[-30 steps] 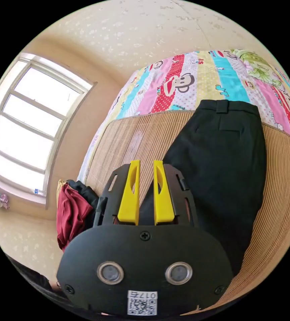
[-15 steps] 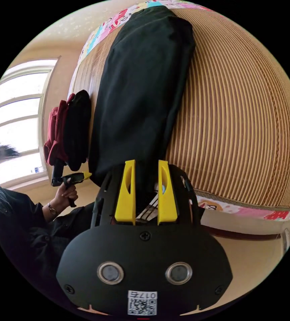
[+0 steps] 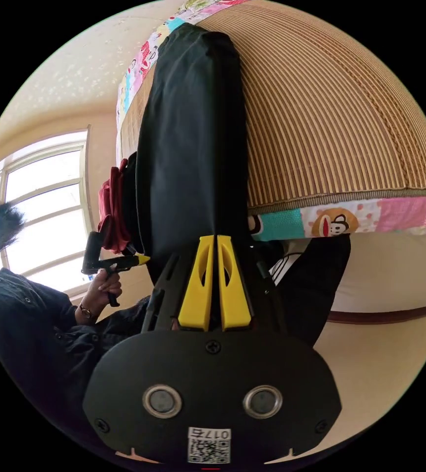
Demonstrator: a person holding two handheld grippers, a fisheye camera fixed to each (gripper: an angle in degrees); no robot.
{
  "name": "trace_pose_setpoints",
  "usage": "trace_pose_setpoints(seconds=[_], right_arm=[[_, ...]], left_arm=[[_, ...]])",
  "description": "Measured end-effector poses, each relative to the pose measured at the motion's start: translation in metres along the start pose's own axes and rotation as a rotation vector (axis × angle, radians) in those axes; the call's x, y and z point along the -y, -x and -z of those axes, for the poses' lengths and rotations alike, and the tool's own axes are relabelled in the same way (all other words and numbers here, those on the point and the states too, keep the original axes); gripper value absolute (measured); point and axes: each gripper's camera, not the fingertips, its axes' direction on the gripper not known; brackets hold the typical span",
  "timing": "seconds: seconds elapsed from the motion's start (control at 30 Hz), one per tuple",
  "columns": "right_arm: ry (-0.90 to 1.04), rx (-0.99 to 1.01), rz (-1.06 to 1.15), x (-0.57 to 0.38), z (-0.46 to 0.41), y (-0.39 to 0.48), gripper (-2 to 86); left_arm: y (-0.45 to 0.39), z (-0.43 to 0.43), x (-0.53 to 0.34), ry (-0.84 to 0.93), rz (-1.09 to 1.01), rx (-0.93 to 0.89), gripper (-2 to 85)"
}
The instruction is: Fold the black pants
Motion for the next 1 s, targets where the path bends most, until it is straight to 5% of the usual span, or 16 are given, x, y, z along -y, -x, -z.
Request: trace_pose_setpoints(seconds=[0.07, 0.13, 0.2, 0.3, 0.5, 0.67, 0.83, 1.0], right_arm=[[0.109, -0.021, -0.071, 0.010, -0.016, -0.027, 2.5], [0.095, 0.027, -0.071, 0.019, -0.006, -0.032, 3.3], [-0.018, 0.079, -0.034, 0.028, 0.022, -0.025, 4.4], [-0.119, 0.056, 0.040, 0.058, 0.054, -0.015, 7.4], [-0.108, 0.161, 0.109, 0.153, 0.063, -0.014, 9.6], [0.006, 0.254, 0.153, 0.139, 0.079, -0.022, 4.5], [0.126, 0.100, 0.150, 0.087, 0.130, -0.049, 5.1], [0.048, 0.170, 0.116, 0.067, 0.191, -0.077, 10.8]], left_arm=[[0.006, -0.030, 0.001, 0.096, 0.063, 0.208, 2.5], [0.009, -0.048, -0.001, 0.159, 0.058, 0.178, 4.4], [-0.011, -0.035, -0.004, 0.045, -0.069, 0.050, 5.5], [-0.050, -0.010, 0.009, -0.172, -0.261, 0.152, 6.2], [-0.036, -0.006, 0.083, -0.436, -0.158, 0.131, 10.1], [-0.001, -0.071, 0.050, -0.368, -0.073, -0.016, 4.8], [-0.012, -0.131, 0.016, -0.069, -0.155, -0.130, 5.1], [0.020, -0.123, 0.009, -0.244, -0.140, -0.297, 11.7]])
